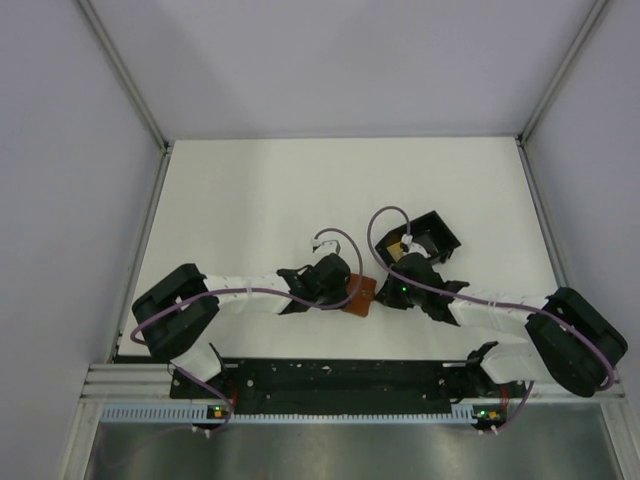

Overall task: Put the credit cards into the card holder
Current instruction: Close the card holder at the center of the board.

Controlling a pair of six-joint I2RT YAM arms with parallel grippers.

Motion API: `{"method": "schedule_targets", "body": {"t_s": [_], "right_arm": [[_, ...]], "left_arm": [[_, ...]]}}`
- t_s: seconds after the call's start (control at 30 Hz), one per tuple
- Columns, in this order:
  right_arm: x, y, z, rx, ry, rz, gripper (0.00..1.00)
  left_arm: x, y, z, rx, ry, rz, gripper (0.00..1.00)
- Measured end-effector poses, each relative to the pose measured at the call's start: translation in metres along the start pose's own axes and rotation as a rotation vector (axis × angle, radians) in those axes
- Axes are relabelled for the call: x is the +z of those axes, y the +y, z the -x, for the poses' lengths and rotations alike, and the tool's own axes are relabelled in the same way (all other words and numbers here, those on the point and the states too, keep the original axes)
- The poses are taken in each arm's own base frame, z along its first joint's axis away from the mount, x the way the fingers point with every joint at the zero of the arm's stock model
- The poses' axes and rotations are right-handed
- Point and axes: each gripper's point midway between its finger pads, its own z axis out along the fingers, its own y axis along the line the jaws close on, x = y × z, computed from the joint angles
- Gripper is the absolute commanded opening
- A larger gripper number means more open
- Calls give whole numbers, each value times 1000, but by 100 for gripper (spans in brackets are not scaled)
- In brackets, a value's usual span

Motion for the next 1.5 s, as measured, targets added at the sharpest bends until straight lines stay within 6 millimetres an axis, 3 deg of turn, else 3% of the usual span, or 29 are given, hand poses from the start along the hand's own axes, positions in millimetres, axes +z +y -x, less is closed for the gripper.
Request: {"method": "schedule_targets", "body": {"t_s": [0.33,0.53,0.73,1.07,1.5], "right_arm": [[3,5,3,-47,-1,17,8],[-13,3,11,-86,-38,4,6],[-22,16,24,-109,-74,37,3],[-2,18,14,-116,-5,35,2],[2,33,10,-115,27,110,2]], "left_arm": [[-1,1,1,-1,-4,17,0],[-1,2,1,-1,-4,28,0],[-2,3,1,-5,-3,33,0],[-2,3,1,-12,-3,37,0],[-2,3,2,-11,1,42,0]]}}
